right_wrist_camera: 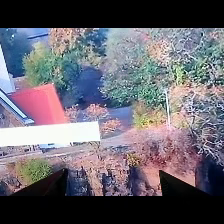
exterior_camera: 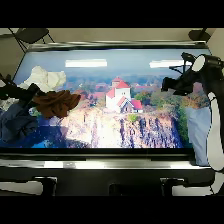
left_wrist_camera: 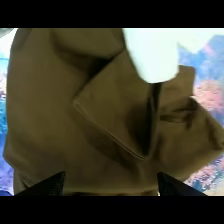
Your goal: Fold the shirts.
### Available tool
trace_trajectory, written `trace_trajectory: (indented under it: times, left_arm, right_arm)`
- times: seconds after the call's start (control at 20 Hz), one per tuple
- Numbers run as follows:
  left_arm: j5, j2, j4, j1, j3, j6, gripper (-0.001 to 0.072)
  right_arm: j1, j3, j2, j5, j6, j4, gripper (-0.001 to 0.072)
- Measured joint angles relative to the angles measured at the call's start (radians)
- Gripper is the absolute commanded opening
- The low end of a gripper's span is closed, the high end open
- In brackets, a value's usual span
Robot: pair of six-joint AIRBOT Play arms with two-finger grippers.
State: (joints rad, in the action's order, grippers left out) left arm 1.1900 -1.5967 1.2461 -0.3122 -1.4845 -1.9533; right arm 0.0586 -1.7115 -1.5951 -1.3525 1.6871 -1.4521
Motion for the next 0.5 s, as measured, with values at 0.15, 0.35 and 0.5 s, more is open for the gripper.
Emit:
trace_trajectory:
  times: [0.15, 0.35, 0.5]
  left_arm:
    - [0.008, -0.056, 0.022, -0.004, -0.001, 0.000, 0.0718]
    - [0.041, -0.125, 0.020, 0.009, -0.002, 0.066, 0.0208]
    - [0.080, -0.143, -0.001, 0.017, -0.008, 0.128, 0.0031]
  right_arm:
    - [0.000, 0.000, 0.000, -0.006, 0.000, 0.000, 0.0670]
    - [0.000, 0.000, 0.000, -0.018, 0.000, 0.009, 0.0670]
    - [0.000, -0.001, 0.007, -0.029, 0.000, 0.026, 0.0670]
